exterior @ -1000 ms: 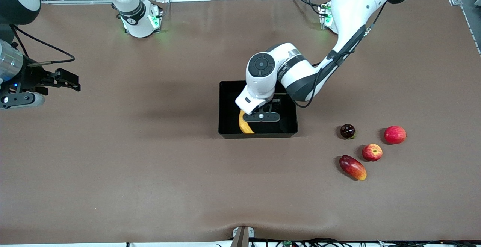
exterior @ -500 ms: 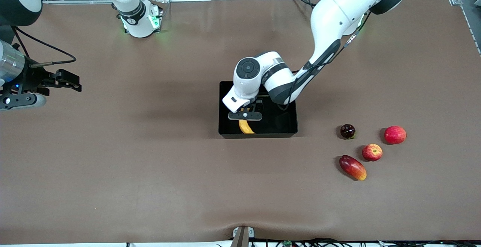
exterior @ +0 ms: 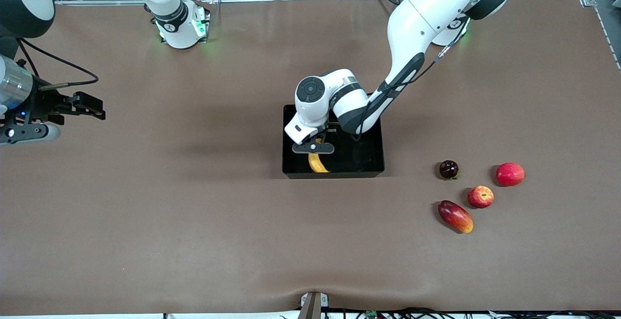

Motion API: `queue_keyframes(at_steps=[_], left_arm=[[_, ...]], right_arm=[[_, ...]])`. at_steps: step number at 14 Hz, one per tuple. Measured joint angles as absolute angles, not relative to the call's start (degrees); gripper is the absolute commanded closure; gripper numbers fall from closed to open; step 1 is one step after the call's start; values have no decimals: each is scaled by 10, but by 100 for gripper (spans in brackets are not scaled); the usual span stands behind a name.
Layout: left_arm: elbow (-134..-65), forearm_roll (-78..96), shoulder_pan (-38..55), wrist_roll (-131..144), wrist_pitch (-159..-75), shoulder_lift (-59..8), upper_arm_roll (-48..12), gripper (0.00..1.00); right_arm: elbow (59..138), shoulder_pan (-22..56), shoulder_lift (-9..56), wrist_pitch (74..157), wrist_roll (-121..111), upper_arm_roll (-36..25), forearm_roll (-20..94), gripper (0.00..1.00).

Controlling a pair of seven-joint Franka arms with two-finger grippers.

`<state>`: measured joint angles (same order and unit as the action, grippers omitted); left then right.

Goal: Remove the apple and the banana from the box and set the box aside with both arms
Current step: 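Lower the left gripper and grasp the yellow banana, then lift the banana out with the left gripper while the right gripper reaches the box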

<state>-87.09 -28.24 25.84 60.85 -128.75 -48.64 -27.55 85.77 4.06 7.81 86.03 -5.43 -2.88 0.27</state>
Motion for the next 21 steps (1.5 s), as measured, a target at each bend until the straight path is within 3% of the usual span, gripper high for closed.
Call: queue_keyframes(at_steps=[4, 7, 8, 9, 17, 21], left_arm=[[-871, -282, 261, 609, -1288, -493, -275, 4], [-871, -282, 261, 609, -1294, -499, -275, 77], [-871, -282, 261, 610, -1296, -499, -275, 93], [-870, -282, 261, 610, -1297, -499, -275, 100], [-840, -282, 251, 605, -1294, -487, -274, 100], [-835, -282, 237, 598, -1223, -436, -291, 100]], right_arm=[[859, 40, 95, 858, -54, -29, 3, 0], [859, 40, 99, 857, -54, -29, 3, 0], [859, 40, 99, 857, -54, -29, 3, 0], [859, 40, 99, 856, -54, -29, 3, 0], [861, 42, 102, 836, -54, -28, 3, 0], [862, 51, 106, 835, -50, -27, 5, 0]])
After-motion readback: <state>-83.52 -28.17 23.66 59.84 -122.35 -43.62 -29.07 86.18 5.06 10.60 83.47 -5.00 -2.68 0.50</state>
